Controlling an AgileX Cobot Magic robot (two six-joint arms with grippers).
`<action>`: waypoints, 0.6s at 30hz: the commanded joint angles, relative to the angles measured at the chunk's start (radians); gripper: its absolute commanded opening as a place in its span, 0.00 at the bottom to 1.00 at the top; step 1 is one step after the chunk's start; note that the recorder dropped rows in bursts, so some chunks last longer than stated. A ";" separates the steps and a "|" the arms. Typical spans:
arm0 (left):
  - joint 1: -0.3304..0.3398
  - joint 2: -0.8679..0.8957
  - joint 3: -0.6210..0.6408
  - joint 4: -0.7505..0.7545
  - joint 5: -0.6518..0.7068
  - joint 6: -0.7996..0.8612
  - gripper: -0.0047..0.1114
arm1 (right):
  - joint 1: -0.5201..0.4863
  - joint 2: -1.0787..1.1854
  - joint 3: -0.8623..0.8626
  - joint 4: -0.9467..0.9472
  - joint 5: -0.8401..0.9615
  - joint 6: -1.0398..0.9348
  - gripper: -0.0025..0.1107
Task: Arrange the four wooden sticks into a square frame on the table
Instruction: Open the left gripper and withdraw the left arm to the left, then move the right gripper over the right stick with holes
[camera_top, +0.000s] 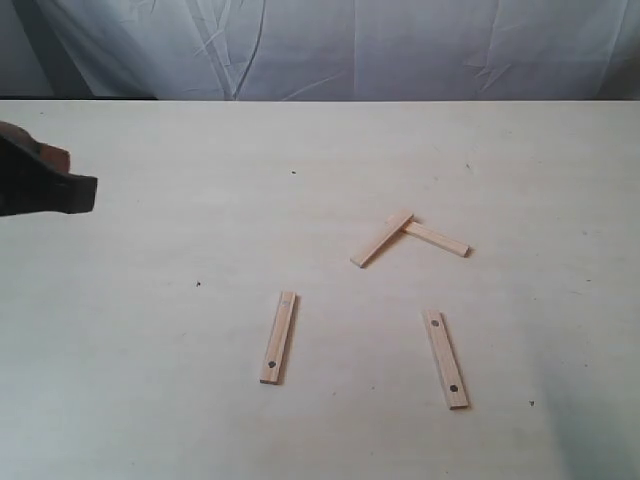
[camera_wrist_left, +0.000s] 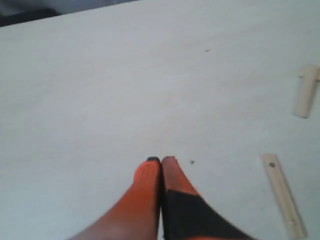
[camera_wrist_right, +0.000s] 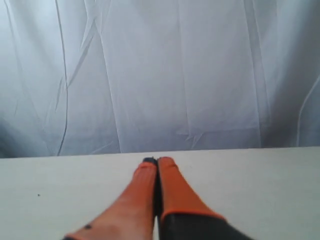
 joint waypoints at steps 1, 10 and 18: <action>0.189 0.045 0.007 -0.235 0.011 0.248 0.04 | -0.005 -0.005 0.001 0.001 -0.101 0.001 0.03; 0.373 -0.072 0.063 -0.663 0.119 0.605 0.04 | -0.005 -0.005 -0.082 0.031 0.147 -0.002 0.01; 0.375 -0.303 0.139 -0.656 0.133 0.592 0.04 | -0.005 0.248 -0.382 0.069 0.591 -0.004 0.01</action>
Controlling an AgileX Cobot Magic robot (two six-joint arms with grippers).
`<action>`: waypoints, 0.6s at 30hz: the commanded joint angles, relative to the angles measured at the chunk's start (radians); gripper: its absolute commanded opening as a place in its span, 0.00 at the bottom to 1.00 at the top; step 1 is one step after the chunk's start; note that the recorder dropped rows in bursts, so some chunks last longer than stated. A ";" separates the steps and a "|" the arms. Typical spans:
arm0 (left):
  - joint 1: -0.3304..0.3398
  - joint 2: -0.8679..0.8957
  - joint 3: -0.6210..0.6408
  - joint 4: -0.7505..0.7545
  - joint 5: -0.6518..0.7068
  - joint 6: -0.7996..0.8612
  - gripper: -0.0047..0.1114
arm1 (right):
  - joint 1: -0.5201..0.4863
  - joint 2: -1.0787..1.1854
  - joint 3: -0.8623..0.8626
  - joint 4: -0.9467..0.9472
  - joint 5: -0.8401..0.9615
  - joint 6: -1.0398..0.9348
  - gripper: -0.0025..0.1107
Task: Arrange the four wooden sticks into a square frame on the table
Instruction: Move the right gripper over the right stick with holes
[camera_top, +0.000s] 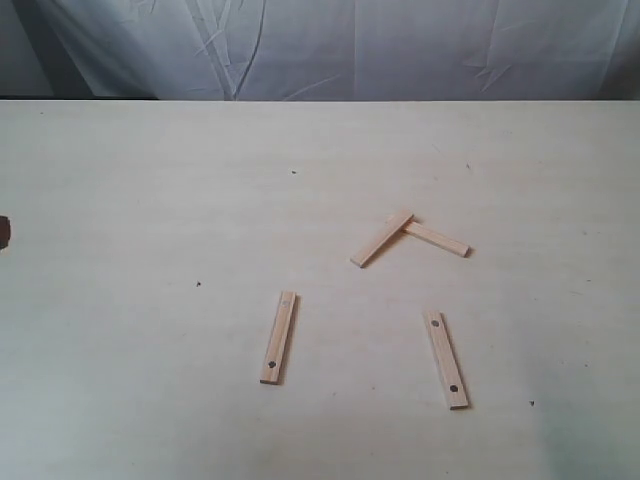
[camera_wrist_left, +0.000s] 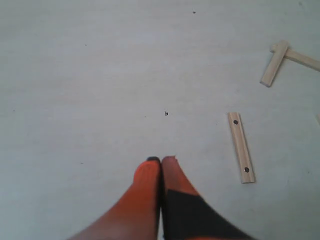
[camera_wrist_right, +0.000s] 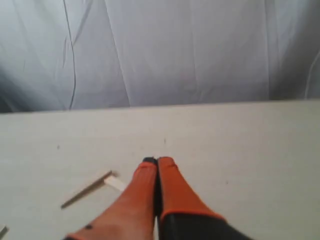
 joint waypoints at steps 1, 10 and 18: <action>0.005 -0.113 0.035 0.002 0.010 0.003 0.04 | -0.005 0.203 -0.138 0.068 0.219 -0.004 0.01; 0.005 -0.201 0.040 0.002 0.007 0.003 0.04 | -0.005 0.492 -0.162 0.105 0.151 0.004 0.01; 0.005 -0.203 0.040 0.002 0.005 0.003 0.04 | 0.011 0.741 -0.272 0.211 0.254 -0.025 0.01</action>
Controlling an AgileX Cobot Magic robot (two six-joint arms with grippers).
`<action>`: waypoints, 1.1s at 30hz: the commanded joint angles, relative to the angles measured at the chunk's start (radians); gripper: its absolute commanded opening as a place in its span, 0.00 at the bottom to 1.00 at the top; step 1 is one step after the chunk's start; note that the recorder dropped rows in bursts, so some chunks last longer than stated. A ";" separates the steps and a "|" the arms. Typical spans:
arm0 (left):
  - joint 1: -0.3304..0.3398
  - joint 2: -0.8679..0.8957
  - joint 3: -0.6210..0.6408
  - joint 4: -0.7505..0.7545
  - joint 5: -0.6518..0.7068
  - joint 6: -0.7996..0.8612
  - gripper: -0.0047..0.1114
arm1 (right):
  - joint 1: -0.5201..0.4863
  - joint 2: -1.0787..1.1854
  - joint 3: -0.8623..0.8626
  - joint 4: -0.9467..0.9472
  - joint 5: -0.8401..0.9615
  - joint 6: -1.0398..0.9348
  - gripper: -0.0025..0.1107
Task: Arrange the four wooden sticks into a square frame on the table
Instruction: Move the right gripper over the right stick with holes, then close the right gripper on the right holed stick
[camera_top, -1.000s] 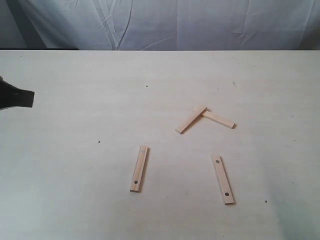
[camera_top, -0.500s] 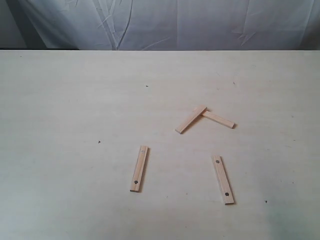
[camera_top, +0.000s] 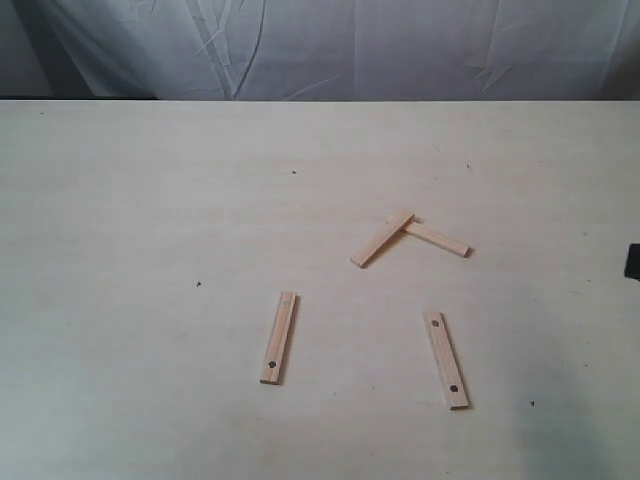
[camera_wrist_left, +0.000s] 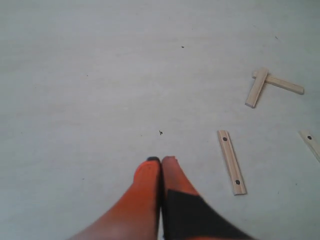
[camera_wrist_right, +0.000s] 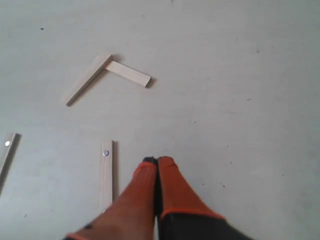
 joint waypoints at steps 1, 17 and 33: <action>0.005 -0.007 0.006 0.003 -0.008 0.003 0.04 | 0.027 0.149 -0.089 0.074 0.050 -0.025 0.01; 0.005 -0.007 0.006 0.003 -0.008 0.003 0.04 | 0.508 0.859 -0.335 -0.165 -0.022 0.305 0.02; 0.005 -0.007 0.006 0.003 -0.008 0.003 0.04 | 0.520 1.054 -0.353 -0.288 -0.100 0.458 0.46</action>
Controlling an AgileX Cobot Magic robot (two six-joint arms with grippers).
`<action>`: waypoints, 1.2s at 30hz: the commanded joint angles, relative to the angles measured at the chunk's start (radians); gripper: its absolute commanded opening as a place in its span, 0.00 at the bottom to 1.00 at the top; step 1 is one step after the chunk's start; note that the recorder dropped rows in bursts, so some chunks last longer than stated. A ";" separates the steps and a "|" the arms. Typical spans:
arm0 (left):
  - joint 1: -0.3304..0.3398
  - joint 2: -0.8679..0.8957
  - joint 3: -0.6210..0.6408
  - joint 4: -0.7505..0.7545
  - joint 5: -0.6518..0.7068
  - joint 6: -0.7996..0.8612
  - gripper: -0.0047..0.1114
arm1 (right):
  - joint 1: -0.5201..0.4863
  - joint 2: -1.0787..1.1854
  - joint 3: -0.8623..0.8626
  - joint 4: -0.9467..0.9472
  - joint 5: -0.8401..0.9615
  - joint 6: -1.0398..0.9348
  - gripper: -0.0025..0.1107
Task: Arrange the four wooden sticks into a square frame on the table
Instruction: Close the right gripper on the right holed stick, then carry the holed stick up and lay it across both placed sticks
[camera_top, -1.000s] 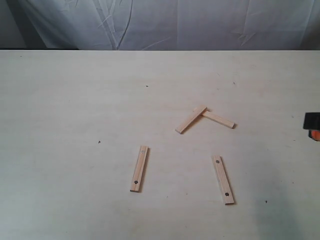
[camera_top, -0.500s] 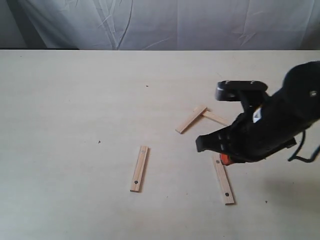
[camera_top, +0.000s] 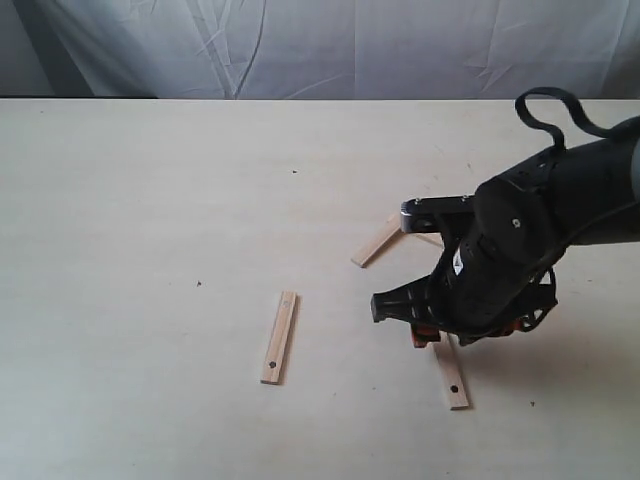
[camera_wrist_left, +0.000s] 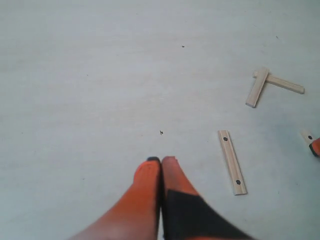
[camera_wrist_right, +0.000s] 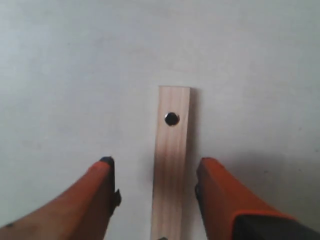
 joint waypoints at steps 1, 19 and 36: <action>0.005 -0.005 0.006 0.003 -0.008 0.000 0.04 | 0.003 0.054 -0.004 -0.016 -0.022 0.018 0.46; 0.005 -0.005 0.006 0.003 -0.008 0.000 0.04 | -0.047 0.048 -0.119 0.006 0.064 0.075 0.03; 0.005 -0.005 0.006 0.003 -0.008 0.000 0.04 | -0.094 0.127 -0.284 -0.272 0.028 0.799 0.03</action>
